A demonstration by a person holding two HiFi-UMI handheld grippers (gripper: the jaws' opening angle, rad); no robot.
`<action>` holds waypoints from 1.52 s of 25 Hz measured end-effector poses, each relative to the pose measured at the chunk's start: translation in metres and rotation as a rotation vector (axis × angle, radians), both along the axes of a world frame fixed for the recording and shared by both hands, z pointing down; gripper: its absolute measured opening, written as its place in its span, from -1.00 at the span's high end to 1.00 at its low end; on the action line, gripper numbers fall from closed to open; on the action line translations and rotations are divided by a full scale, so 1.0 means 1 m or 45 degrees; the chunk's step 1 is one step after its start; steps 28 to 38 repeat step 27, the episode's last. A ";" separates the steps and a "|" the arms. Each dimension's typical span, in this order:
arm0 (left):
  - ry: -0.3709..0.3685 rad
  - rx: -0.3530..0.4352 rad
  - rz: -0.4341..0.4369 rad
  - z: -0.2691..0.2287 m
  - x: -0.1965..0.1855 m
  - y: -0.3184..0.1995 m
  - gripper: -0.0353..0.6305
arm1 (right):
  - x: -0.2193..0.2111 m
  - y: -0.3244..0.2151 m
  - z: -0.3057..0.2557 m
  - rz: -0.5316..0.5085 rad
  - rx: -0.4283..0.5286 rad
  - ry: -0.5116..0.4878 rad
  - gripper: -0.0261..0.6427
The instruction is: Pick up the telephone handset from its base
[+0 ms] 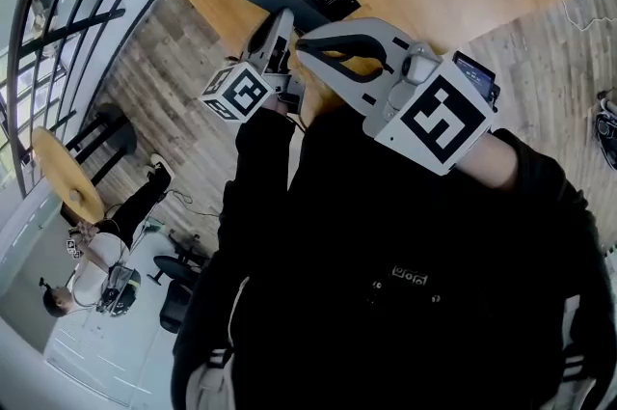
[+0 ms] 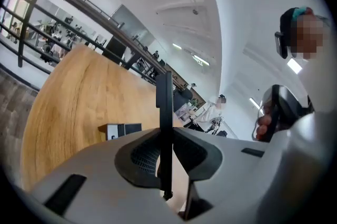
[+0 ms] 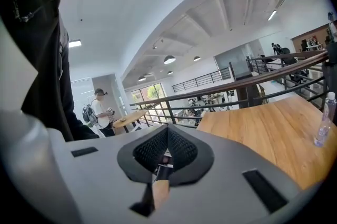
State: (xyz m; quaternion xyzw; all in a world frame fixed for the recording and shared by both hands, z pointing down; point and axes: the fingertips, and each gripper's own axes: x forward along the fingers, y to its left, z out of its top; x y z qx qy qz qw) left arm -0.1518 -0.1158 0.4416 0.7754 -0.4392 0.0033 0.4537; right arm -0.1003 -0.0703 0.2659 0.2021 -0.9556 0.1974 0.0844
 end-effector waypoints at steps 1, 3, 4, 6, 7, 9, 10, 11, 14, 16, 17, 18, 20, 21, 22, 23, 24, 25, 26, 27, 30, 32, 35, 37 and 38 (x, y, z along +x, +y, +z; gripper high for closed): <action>-0.013 0.026 -0.017 -0.016 0.000 0.002 0.66 | -0.001 0.001 -0.004 -0.015 0.014 -0.002 0.87; -0.056 0.079 -0.056 -0.048 0.000 0.008 0.66 | -0.003 0.001 -0.011 -0.032 0.050 0.000 0.87; -0.081 0.108 -0.074 -0.063 0.000 0.013 0.66 | -0.003 0.000 -0.015 -0.036 0.063 -0.003 0.87; -0.124 0.165 -0.103 -0.088 0.000 0.024 0.66 | -0.005 0.002 -0.020 -0.050 0.075 -0.010 0.87; -0.141 0.186 -0.117 -0.098 0.001 0.029 0.66 | -0.007 0.003 -0.021 -0.062 0.077 -0.012 0.87; -0.179 0.212 -0.136 -0.111 0.003 0.038 0.66 | -0.012 0.007 -0.023 -0.097 0.085 -0.016 0.87; -0.200 0.223 -0.136 -0.115 0.004 0.042 0.66 | -0.016 0.009 -0.023 -0.118 0.089 -0.018 0.87; -0.216 0.231 -0.135 -0.117 0.005 0.045 0.66 | -0.019 0.011 -0.024 -0.136 0.090 -0.020 0.87; -0.205 0.226 -0.154 -0.119 0.002 0.050 0.66 | -0.031 0.016 -0.027 -0.184 0.089 -0.022 0.87; -0.191 0.215 -0.172 -0.117 -0.003 0.052 0.66 | -0.037 0.020 -0.027 -0.213 0.092 -0.024 0.87; -0.191 0.212 -0.179 -0.116 -0.005 0.054 0.66 | -0.039 0.022 -0.028 -0.221 0.091 -0.025 0.87; -0.190 0.209 -0.184 -0.115 -0.008 0.055 0.66 | -0.040 0.023 -0.028 -0.225 0.087 -0.026 0.87; -0.181 0.206 -0.190 -0.115 -0.012 0.055 0.66 | -0.041 0.023 -0.028 -0.225 0.081 -0.030 0.87; -0.174 0.204 -0.189 -0.113 -0.014 0.054 0.66 | -0.041 0.022 -0.028 -0.221 0.078 -0.033 0.87; -0.170 0.202 -0.182 -0.112 -0.015 0.053 0.66 | -0.041 0.022 -0.027 -0.215 0.073 -0.035 0.87; -0.170 0.198 -0.168 -0.109 -0.016 0.052 0.66 | -0.041 0.021 -0.027 -0.210 0.071 -0.034 0.87; -0.173 0.193 -0.151 -0.106 -0.017 0.052 0.66 | -0.041 0.021 -0.026 -0.207 0.073 -0.031 0.87; -0.177 0.184 -0.137 -0.102 -0.018 0.053 0.66 | -0.041 0.021 -0.026 -0.205 0.077 -0.028 0.87; -0.180 0.173 -0.128 -0.098 -0.020 0.053 0.66 | -0.041 0.021 -0.027 -0.204 0.082 -0.025 0.87; -0.183 0.162 -0.120 -0.094 -0.022 0.053 0.66 | -0.041 0.021 -0.027 -0.203 0.087 -0.023 0.87; -0.183 0.162 -0.120 -0.094 -0.022 0.053 0.66 | -0.041 0.021 -0.027 -0.203 0.087 -0.023 0.87; -0.183 0.162 -0.120 -0.094 -0.022 0.053 0.66 | -0.041 0.021 -0.027 -0.203 0.087 -0.023 0.87; -0.183 0.162 -0.120 -0.094 -0.022 0.053 0.66 | -0.041 0.021 -0.027 -0.203 0.087 -0.023 0.87; -0.183 0.162 -0.120 -0.094 -0.022 0.053 0.66 | -0.041 0.021 -0.027 -0.203 0.087 -0.023 0.87; -0.183 0.162 -0.120 -0.094 -0.022 0.053 0.66 | -0.041 0.021 -0.027 -0.203 0.087 -0.023 0.87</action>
